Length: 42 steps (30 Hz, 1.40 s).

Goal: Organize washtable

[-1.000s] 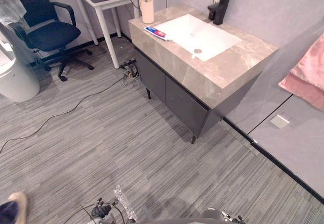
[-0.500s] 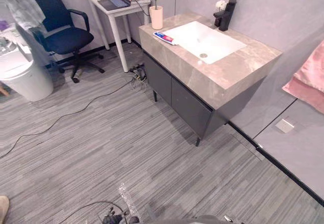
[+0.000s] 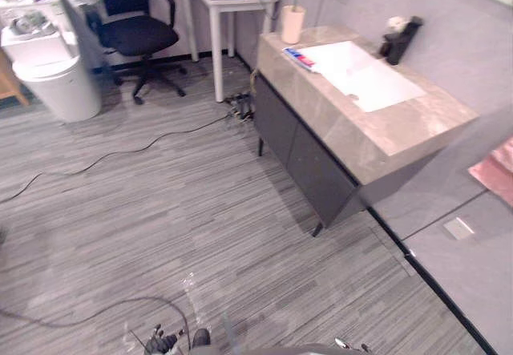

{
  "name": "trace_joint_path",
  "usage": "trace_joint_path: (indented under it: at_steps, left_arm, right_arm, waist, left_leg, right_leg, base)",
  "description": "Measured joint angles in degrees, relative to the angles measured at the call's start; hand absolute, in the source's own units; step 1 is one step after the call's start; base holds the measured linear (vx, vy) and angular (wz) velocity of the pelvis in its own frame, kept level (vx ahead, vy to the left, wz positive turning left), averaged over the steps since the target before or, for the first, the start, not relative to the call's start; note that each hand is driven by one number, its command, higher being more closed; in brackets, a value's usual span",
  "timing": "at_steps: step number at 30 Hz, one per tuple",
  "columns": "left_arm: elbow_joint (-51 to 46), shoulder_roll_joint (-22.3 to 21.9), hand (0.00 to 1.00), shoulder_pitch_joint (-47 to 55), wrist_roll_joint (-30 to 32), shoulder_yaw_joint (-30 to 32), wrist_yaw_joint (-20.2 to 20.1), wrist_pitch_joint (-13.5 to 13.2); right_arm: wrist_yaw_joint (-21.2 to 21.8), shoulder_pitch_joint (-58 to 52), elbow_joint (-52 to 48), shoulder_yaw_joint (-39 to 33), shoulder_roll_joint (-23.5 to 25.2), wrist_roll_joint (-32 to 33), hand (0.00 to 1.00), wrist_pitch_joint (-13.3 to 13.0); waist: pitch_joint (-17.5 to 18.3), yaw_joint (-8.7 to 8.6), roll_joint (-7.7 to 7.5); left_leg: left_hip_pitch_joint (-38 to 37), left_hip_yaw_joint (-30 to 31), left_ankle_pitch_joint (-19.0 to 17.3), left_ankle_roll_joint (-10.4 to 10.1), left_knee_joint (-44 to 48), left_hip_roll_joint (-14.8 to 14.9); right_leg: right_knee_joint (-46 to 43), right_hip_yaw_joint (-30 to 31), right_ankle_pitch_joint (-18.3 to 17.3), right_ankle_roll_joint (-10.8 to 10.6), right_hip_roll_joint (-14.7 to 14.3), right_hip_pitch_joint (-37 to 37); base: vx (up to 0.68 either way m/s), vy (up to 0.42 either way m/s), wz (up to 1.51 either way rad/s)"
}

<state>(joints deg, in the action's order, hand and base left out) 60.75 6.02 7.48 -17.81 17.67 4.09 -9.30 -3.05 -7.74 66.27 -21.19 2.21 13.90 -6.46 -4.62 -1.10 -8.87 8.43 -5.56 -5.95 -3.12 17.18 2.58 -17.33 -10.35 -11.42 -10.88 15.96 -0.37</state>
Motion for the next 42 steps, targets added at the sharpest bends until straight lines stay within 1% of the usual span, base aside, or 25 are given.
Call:
trace_joint_path:
  at_steps: [2,3,4,5,6,9,11,13,15,16,17,19,20,21,23,24,26,29,31,34,35,37,38,40,42]
  left_arm:
    - [0.0,-2.1,0.0,0.7,0.2,1.2,0.5,0.0]
    - [-0.1,-2.1,0.0,1.8,0.3,1.8,1.0,0.6]
    - [-0.1,-2.1,0.0,2.3,0.4,2.6,1.2,0.7]
    - [-0.2,-1.6,0.0,2.9,0.5,3.5,1.4,0.9]
    - [-0.2,-1.5,0.0,2.9,0.5,3.4,1.5,1.6]
    - [-0.2,-1.6,0.0,2.5,0.6,3.4,1.4,2.1]
    - [-0.2,-1.5,0.0,0.5,1.0,3.0,1.4,2.1]
    - [-0.2,-1.5,0.0,-0.5,1.4,2.6,1.4,2.0]
    - [-0.6,-1.5,0.0,-0.9,1.7,2.6,1.2,1.9]
    - [-0.8,-1.8,0.0,-0.7,2.3,2.6,1.0,1.9]
    - [-1.0,-2.1,0.0,0.2,2.7,2.9,1.0,1.8]
    - [-0.8,-3.5,0.0,1.6,2.7,3.7,0.9,2.0]
    - [-0.4,-4.4,0.0,2.5,2.7,5.1,1.0,2.4]
    - [-0.2,-4.6,0.0,2.9,2.7,4.9,0.8,3.1]
    - [-0.3,-3.9,0.0,2.6,2.7,5.0,0.7,3.5]
    - [-1.2,-3.3,0.0,2.3,2.7,4.9,0.8,3.5]
    - [-2.4,-2.9,0.0,2.2,2.7,4.9,0.9,3.3]
    - [-2.3,-2.8,0.0,1.3,2.7,4.7,1.0,3.2]
    - [-2.8,-2.5,0.0,1.0,2.8,4.2,1.0,3.1]
    - [-2.7,-3.3,0.0,1.8,4.9,2.8,1.0,2.7]
    - [-2.5,-4.2,0.0,2.8,5.1,2.7,1.1,2.5]
    - [-2.2,-2.8,0.0,3.6,5.1,2.5,1.5,2.0]
    - [-2.2,-1.2,0.0,4.1,6.7,2.5,2.2,1.6]
    - [-2.1,-0.1,0.0,4.2,7.8,2.5,2.3,1.6]
    - [-2.2,0.9,0.0,3.2,9.8,-0.4,2.0,1.4]
  right_arm:
    - [0.9,-1.2,-2.3,-0.8,-2.0,0.0,0.0,0.2]
    - [0.9,-1.7,-2.9,-1.0,-2.1,0.1,0.0,0.1]
    - [0.9,-1.7,-3.3,-1.0,-1.9,0.0,0.0,-0.1]
    - [0.8,-1.8,-3.3,-1.0,-1.4,0.0,0.0,-0.2]
    - [0.8,-2.1,-3.4,-1.0,-0.8,0.0,0.0,-0.2]
    - [0.7,-2.4,-3.7,-1.7,-0.5,0.1,0.0,-0.6]
    - [0.8,-2.5,-3.1,-2.9,-0.2,0.2,0.0,-0.5]
    - [0.8,-2.2,-2.2,-3.7,-0.3,0.0,0.0,-0.1]
    - [0.9,-2.4,-1.4,-4.1,-0.1,-0.9,0.0,0.9]
    - [0.9,-3.0,-0.6,-6.1,-0.2,-1.3,0.0,1.6]
    - [0.9,-4.3,-0.6,-7.7,-1.0,-1.4,0.0,1.9]
    - [0.8,-3.6,-0.2,-8.9,-2.2,-1.2,0.0,1.9]
    - [0.9,-2.4,-0.9,-9.6,-2.7,-1.0,0.0,1.8]
    - [0.8,-1.8,-1.9,-9.3,-2.5,0.4,0.0,1.2]
    - [0.7,-0.3,-2.2,-9.2,-2.4,2.1,0.0,0.7]
    - [0.5,0.7,-2.2,-8.8,-2.2,2.6,0.0,0.7]
    - [0.4,1.7,-2.4,-6.6,-2.5,3.3,0.0,0.4]
    - [0.0,3.5,-2.4,-5.9,-2.4,3.7,0.0,0.3]
    - [-0.2,3.6,-2.5,-5.9,-2.1,3.5,0.0,0.1]
    - [-0.5,3.2,-2.5,-4.5,-4.1,2.9,0.0,0.1]
    - [-0.5,3.0,-2.4,-2.9,-5.3,2.2,0.0,0.1]
    - [-0.5,1.7,-2.2,-0.1,-3.6,1.2,0.0,0.3]
    - [-0.6,1.7,-2.3,0.2,-2.8,1.1,0.0,0.2]
    - [-0.6,1.2,-2.1,0.3,-2.7,1.1,0.0,0.0]
    - [-0.4,1.0,-2.2,0.4,-2.6,1.3,0.0,-0.3]
  waist:
    - [-2.3,0.53,3.98]
    - [-2.9,0.71,4.76]
    - [-2.7,0.59,5.14]
    - [-3.0,1.26,4.27]
    - [-3.3,2.1,3.33]
    - [-3.3,1.74,3.02]
    - [-3.3,1.23,2.84]
    - [-3.3,0.15,2.47]
    - [-3.0,-1.3,2.53]
    - [-1.5,-2.29,3.57]
    - [1.2,-2.84,4.99]
    - [3.6,-2.41,8.23]
    - [3.6,-2.34,8.8]
    - [3.5,-1.63,9.5]
    - [3.0,-1.01,9.42]
    - [2.4,-0.96,8.37]
    - [1.7,-0.91,7.34]
    - [0.2,0.52,6.87]
    - [-0.5,0.47,5.43]
    - [0.0,0.57,8.53]
    - [0.1,0.45,10.39]
    - [0.9,0.69,8.82]
    - [1.2,0.73,6.73]
    - [1.4,1.07,5.34]
    - [2.0,0.5,4.82]
  left_leg:
    - [1.5,1.2,-8.3,1.6,9.3,2.0]
    - [-0.5,3.1,-9.8,1.7,9.5,2.5]
    - [-1.4,4.0,-9.9,1.9,8.9,2.7]
    - [-3.0,4.9,-10.1,2.2,7.4,3.6]
    - [-4.5,5.7,-10.1,2.3,5.3,3.7]
    - [-5.9,6.6,-10.1,2.3,2.2,4.0]
    - [-8.5,7.2,-10.3,2.5,-0.4,2.8]
    - [-11.3,7.9,-11.5,3.0,-2.3,1.2]
    - [-14.8,10.0,-13.8,2.5,-3.7,0.8]
    - [-16.0,11.9,-15.3,2.5,-5.2,1.7]
    - [-17.3,12.5,-15.3,0.9,-6.0,3.7]
    - [-13.4,12.8,-14.9,-2.4,5.5,6.5]
    - [-9.2,13.1,-10.4,-7.8,17.9,7.0]
    - [-4.9,11.4,-6.8,-10.0,30.7,8.6]
    - [-0.7,4.8,-7.6,-8.3,43.3,11.9]
    - [1.4,-0.5,-9.3,-5.1,46.6,13.5]
    - [4.3,-5.2,-11.9,-0.6,47.5,14.8]
    - [9.0,-5.1,-12.9,0.0,35.7,14.6]
    - [11.4,-1.2,-11.9,-1.5,23.2,12.5]
    - [10.8,12.4,-8.5,-6.6,-0.6,11.9]
    - [9.5,14.3,-5.4,-10.2,-3.1,13.4]
    - [8.7,12.2,-2.2,-10.3,1.0,12.2]
    - [7.8,10.7,-3.6,-10.1,5.1,12.0]
    - [6.0,6.4,-7.4,-9.9,9.6,13.3]
    - [1.7,-1.1,-8.5,-9.2,7.1,14.6]
  right_leg:
    - [-16.9,1.8,2.5,2.4,-0.9,-4.0]
    - [-27.4,3.6,10.0,3.7,-0.9,-8.6]
    - [-30.7,4.3,10.7,3.6,-1.4,-10.0]
    - [-33.6,3.9,6.3,4.2,-3.3,-12.7]
    - [-32.5,2.4,3.4,4.8,-4.5,-15.6]
    - [-20.1,-2.0,2.6,4.4,-7.1,-18.8]
    - [-0.8,-4.3,5.9,3.5,-8.3,-19.1]
    - [8.6,-5.0,9.2,3.6,-7.9,-19.1]
    - [7.5,-3.6,9.3,4.7,-7.5,-19.4]
    - [2.2,-3.3,11.0,8.4,-8.3,-21.3]
    - [-1.0,-4.2,10.6,9.2,-10.0,-22.5]
    - [-3.0,-3.9,10.4,12.8,-14.0,-22.8]
    - [-2.4,-2.3,9.0,14.2,-16.4,-20.7]
    - [-0.7,-0.1,8.1,15.7,-19.2,-17.8]
    - [2.6,3.6,7.6,16.6,-22.0,-12.1]
    - [5.4,6.7,7.5,16.8,-22.2,-7.5]
    - [8.3,11.7,7.5,16.8,-21.8,-2.5]
    - [9.5,18.2,7.0,16.1,-19.7,3.0]
    - [9.2,21.0,4.6,13.7,-16.3,4.6]
    - [7.0,27.7,-1.7,8.1,-13.7,3.9]
    - [5.4,31.5,-4.1,5.8,-14.1,3.0]
    - [1.3,32.8,-4.5,4.9,-13.1,0.5]
    - [-1.1,32.3,-4.0,5.3,-12.9,-1.4]
    - [-0.8,35.6,-2.1,2.4,-12.9,-1.5]
    - [0.4,37.3,3.9,1.4,-12.8,-3.3]
  base:
    - [0.07,0.261,0.77]
    - [0.09,0.263,0.69]
    - [0.15,0.149,0.67]
    - [0.19,0.085,0.56]
    - [0.21,0.077,0.51]
    - [0.22,0.011,0.37]
    - [0.37,-0.062,0.37]
    - [0.52,-0.176,0.36]
    - [0.65,-0.304,0.64]
    - [0.53,-0.258,0.69]
    - [0.71,-0.253,0.49]
    - [0.64,-0.194,-0.4]
    - [0.83,-0.238,-1.22]
    - [0.7,-0.192,-1.3]
    - [0.72,-0.1,-1.2]
    - [0.75,-0.078,-0.95]
    - [0.56,0.039,-1.04]
    - [0.44,0.214,-1.16]
    - [0.36,0.338,-0.96]
    - [0.3,0.474,-1.19]
    - [0.31,0.623,-1.74]
    - [0.27,0.562,-1.87]
    - [0.23,0.487,-1.93]
    - [0.14,0.435,-1.72]
    - [0.06,0.36,-1.63]
